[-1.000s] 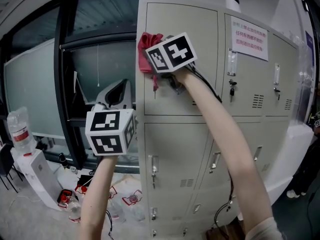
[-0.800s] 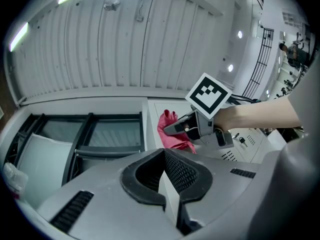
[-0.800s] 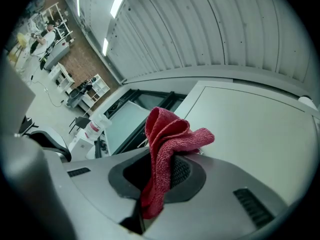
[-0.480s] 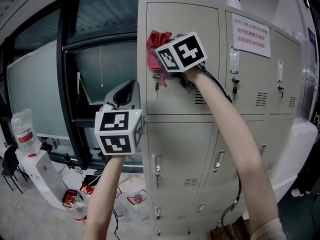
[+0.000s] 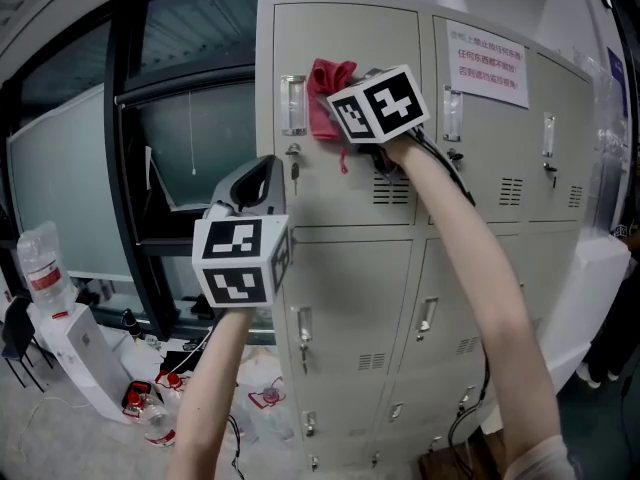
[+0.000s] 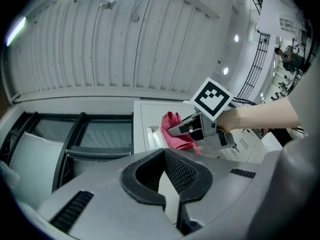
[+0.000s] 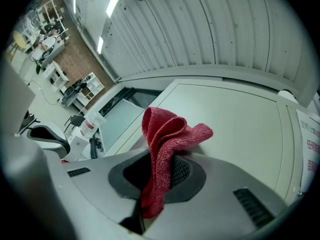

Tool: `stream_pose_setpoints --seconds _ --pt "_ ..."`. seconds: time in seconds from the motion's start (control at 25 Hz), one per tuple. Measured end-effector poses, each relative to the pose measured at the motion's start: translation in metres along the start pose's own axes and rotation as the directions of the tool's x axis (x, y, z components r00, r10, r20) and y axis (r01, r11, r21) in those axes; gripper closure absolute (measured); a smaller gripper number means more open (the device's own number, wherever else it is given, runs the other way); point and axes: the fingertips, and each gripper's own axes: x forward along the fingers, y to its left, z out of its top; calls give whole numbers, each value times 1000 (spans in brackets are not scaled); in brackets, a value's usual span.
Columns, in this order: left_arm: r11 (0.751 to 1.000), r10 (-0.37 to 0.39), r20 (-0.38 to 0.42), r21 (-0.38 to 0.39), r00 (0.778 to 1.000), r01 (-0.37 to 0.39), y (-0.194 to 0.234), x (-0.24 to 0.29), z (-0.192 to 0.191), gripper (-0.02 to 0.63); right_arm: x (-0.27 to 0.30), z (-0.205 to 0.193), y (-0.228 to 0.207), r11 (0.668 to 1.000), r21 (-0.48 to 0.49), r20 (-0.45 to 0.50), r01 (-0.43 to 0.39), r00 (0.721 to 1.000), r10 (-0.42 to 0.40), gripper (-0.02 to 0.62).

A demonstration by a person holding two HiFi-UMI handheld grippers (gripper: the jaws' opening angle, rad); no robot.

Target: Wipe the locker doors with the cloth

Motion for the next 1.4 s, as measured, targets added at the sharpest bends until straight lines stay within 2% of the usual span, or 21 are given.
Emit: stream_pose_setpoints --seconds 0.44,0.88,1.2,1.4 --pt "1000 -26 14 -9 1000 26 -32 13 8 591 -40 -29 -53 996 17 -32 82 996 -82 569" --pt "998 -55 21 -25 998 55 -68 23 11 591 -91 -69 -113 982 9 -97 187 978 -185 569" --pt "998 -59 9 -26 998 59 -80 29 4 591 -107 -82 -131 977 -32 -123 212 969 -215 569" --pt "999 -46 0 -20 999 46 -76 28 1 591 -109 -84 -134 975 -14 -123 222 967 -222 569"
